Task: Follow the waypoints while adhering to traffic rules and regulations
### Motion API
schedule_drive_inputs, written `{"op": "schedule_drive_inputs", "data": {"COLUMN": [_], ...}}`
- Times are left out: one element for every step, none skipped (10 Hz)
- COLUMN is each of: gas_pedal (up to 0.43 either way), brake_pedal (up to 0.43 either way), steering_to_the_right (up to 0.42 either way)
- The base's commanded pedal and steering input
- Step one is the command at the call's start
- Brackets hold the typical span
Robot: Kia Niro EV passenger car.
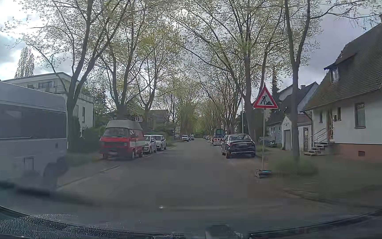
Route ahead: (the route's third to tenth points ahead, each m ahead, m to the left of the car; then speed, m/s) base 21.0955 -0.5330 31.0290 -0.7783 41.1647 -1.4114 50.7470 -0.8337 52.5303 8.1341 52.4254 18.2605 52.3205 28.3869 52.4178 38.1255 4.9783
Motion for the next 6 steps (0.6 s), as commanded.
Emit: {"op": "schedule_drive_inputs", "data": {"gas_pedal": [0.13, 0.13, 0.13, 0.13, 0.13, 0.13], "brake_pedal": [0.0, 0.0, 0.0, 0.0, 0.0, 0.0], "steering_to_the_right": [0.001, -0.006, -0.011, -0.005, 0.005, 0.006]}}
